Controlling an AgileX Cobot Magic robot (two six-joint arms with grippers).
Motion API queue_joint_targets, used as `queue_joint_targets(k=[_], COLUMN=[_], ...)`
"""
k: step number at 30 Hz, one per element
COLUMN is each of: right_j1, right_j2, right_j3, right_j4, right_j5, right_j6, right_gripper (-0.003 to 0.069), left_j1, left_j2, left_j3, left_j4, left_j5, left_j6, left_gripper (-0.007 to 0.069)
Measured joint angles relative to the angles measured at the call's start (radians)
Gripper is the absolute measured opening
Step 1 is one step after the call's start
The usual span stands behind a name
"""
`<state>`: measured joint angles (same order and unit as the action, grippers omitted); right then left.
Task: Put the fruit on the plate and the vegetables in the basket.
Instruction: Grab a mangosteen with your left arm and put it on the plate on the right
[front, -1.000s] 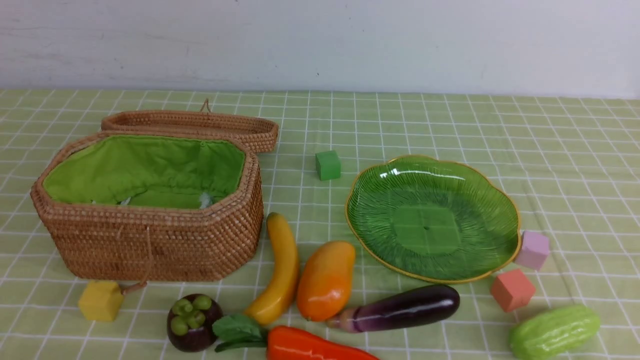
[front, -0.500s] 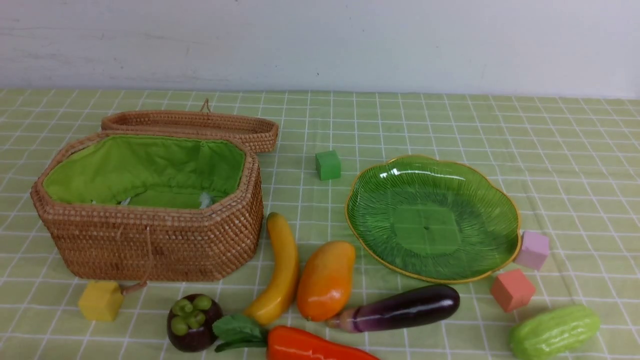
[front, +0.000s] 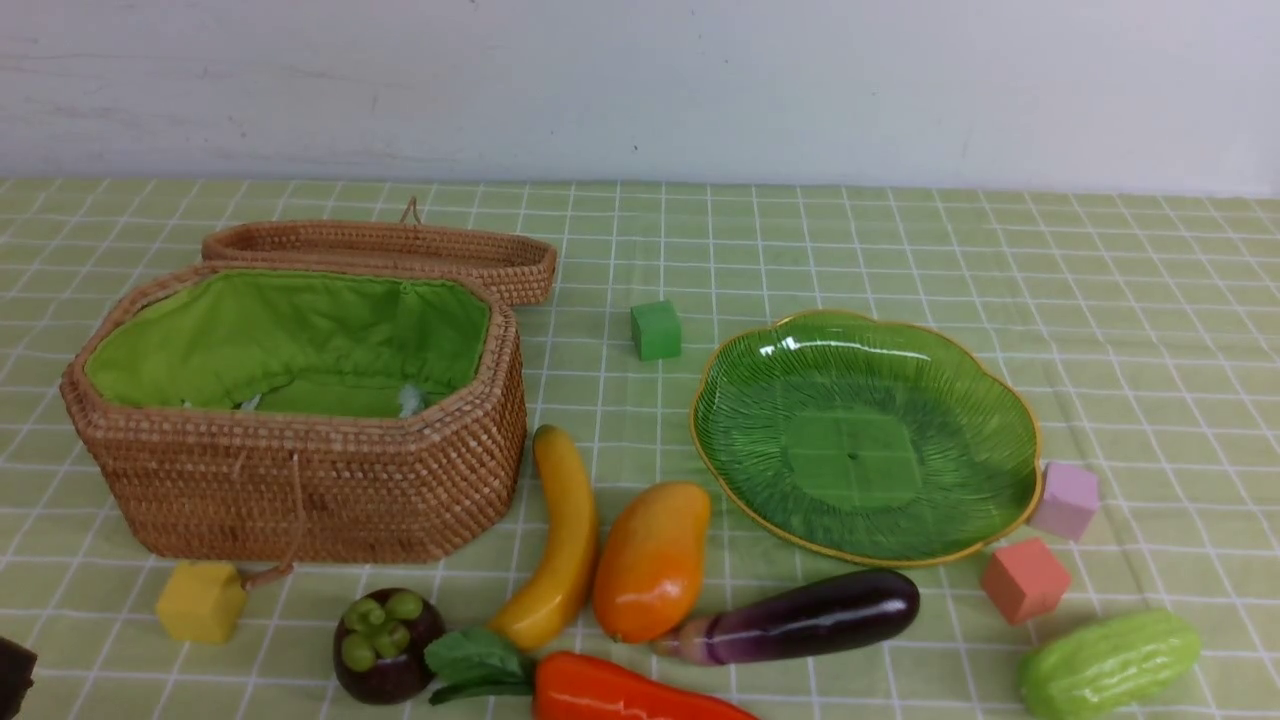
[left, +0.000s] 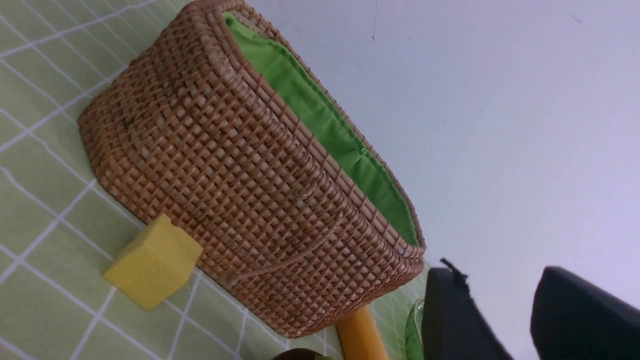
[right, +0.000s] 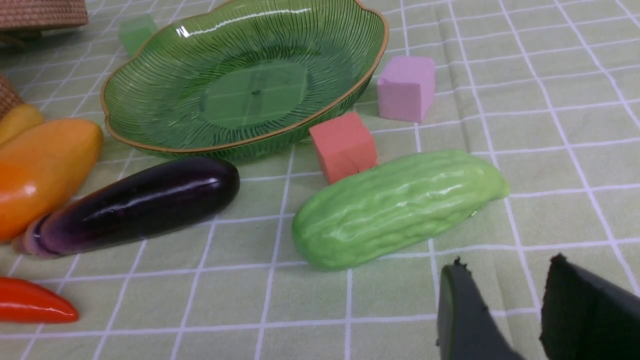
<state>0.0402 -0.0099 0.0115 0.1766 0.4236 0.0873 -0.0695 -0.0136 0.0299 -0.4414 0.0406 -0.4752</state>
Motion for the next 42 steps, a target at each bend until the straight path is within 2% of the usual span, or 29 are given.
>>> queue_joint_targets(k=[5, 8, 10, 12, 14, 17, 20, 22, 26, 29, 30, 32, 38, 42], right_j1=[0.000, 0.000, 0.000, 0.000, 0.000, 0.000, 0.000, 0.000, 0.000, 0.000, 0.000, 0.000, 0.000, 0.000], right_j2=[0.000, 0.000, 0.000, 0.000, 0.000, 0.000, 0.000, 0.000, 0.022, 0.127, 0.135, 0.239, 0.412, 0.480], right_j3=[0.000, 0.004, 0.011, 0.015, 0.015, 0.015, 0.015, 0.001, -0.138, -0.339, -0.366, -0.534, -0.808, -0.901], right_j4=[-0.005, -0.013, -0.015, 0.014, 0.068, 0.184, 0.296, 0.327, 0.341, 0.335, 0.335, 0.333, 0.346, 0.377], right_j5=[-0.010, -0.031, -0.071, -0.130, -0.186, -0.272, -0.353, -0.345, -0.174, 0.083, 0.100, 0.329, 0.643, 0.727], right_j6=[0.000, 0.000, 0.000, 0.000, 0.000, 0.000, 0.000, 0.000, -0.029, -0.175, -0.185, -0.324, -0.493, -0.540], right_gripper=[0.0240, 0.0240, 0.0240, 0.0240, 0.0240, 0.0240, 0.0229, 0.0211, 0.0134, 0.0057, 0.0052, 0.0010, 0.0001, 0.0003], left_j1=[0.000, 0.000, 0.000, 0.000, 0.000, -0.009, -0.050, -0.096, -0.181, -0.230, -0.230, -0.250, -0.263, -0.263], left_j2=[0.000, 0.004, 0.030, 0.070, 0.121, 0.190, 0.232, 0.261, 0.327, 0.421, 0.428, 0.536, 0.739, 0.873], left_j3=[-0.013, -0.082, -0.196, -0.292, -0.377, -0.447, -0.461, -0.462, -0.462, -0.470, -0.470, -0.505, -0.626, -0.700], left_j4=[-0.018, -0.009, 0.013, 0.033, 0.037, 0.039, 0.043, 0.043, 0.046, 0.047, 0.047, 0.053, 0.056, 0.060], left_j5=[0.057, 0.135, 0.176, 0.224, 0.291, 0.353, 0.367, 0.378, 0.403, 0.409, 0.411, 0.433, 0.529, 0.609], left_j6=[-0.015, 0.021, 0.117, 0.225, 0.338, 0.445, 0.512, 0.543, 0.594, 0.656, 0.656, 0.700, 0.808, 0.836], left_gripper=[0.0213, 0.0141, 0.0042, -0.0013, -0.0013, -0.0013, -0.0013, -0.0013, -0.0013, -0.0013, -0.0013, -0.0013, -0.0013, -0.0012])
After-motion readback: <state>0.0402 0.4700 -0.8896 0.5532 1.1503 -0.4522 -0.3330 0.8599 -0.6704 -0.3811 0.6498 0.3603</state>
